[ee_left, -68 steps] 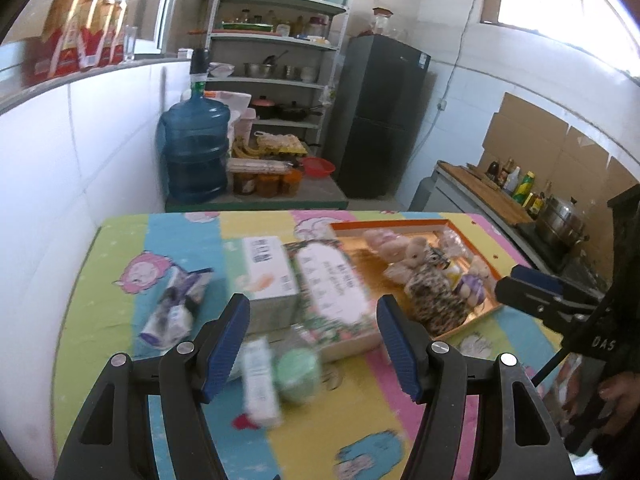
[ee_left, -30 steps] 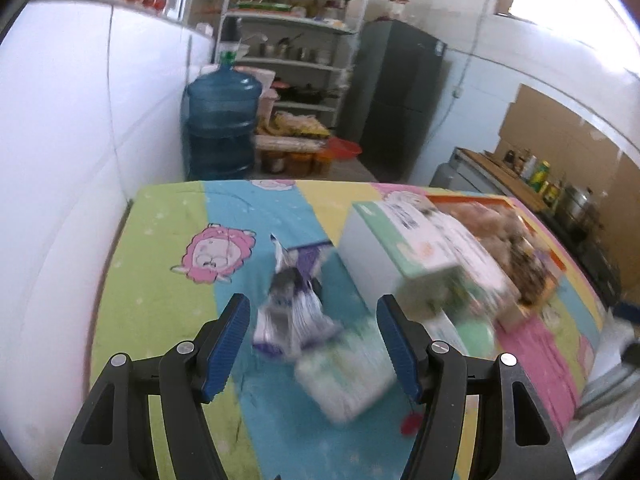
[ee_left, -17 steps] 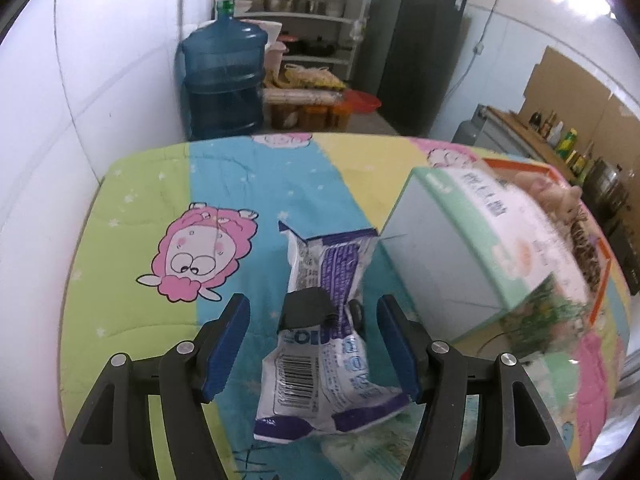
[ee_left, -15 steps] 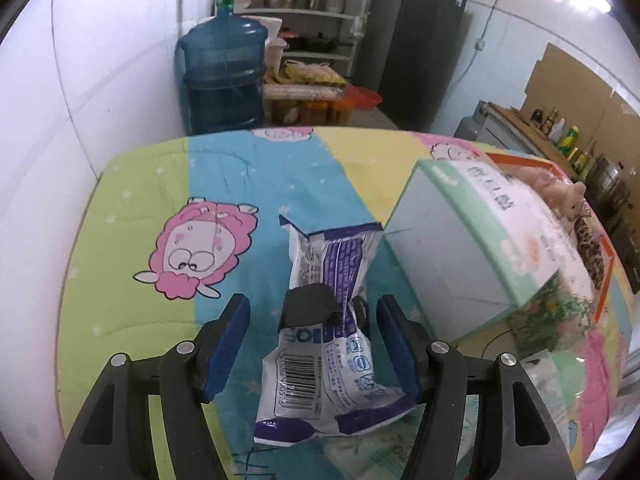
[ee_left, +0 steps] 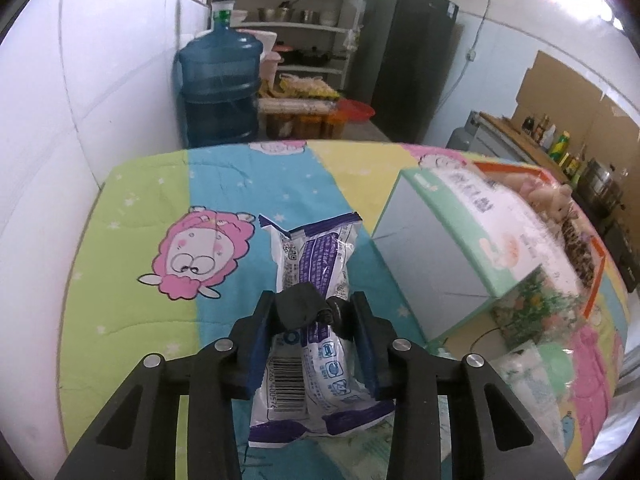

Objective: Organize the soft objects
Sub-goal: 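Lift the white-and-purple packet with the left gripper while the right gripper approaches the green mesh bag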

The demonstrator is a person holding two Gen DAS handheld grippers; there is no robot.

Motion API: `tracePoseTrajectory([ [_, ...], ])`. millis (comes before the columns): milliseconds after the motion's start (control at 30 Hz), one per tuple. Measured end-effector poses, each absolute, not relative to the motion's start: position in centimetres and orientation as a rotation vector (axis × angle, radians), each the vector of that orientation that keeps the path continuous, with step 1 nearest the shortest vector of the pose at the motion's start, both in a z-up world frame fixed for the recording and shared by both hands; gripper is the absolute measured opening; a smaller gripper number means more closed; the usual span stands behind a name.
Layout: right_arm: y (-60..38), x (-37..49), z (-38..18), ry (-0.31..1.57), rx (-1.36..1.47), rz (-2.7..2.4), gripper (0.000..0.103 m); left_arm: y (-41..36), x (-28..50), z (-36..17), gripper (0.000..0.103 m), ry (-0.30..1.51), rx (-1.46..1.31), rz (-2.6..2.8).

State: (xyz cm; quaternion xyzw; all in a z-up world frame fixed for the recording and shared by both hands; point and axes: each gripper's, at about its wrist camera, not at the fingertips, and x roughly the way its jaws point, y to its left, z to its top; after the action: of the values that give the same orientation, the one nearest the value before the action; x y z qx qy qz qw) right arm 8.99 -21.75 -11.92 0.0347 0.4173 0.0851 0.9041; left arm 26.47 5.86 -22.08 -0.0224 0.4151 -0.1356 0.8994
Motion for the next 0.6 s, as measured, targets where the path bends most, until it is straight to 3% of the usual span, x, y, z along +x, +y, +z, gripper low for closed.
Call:
tracePoseTrajectory([
  [600,-15.4,14.2,-17.5,0.936,0.029,0.375,0.072,8.7,19.0,-15.3,0.038,0.737,-0.126,-0.278],
])
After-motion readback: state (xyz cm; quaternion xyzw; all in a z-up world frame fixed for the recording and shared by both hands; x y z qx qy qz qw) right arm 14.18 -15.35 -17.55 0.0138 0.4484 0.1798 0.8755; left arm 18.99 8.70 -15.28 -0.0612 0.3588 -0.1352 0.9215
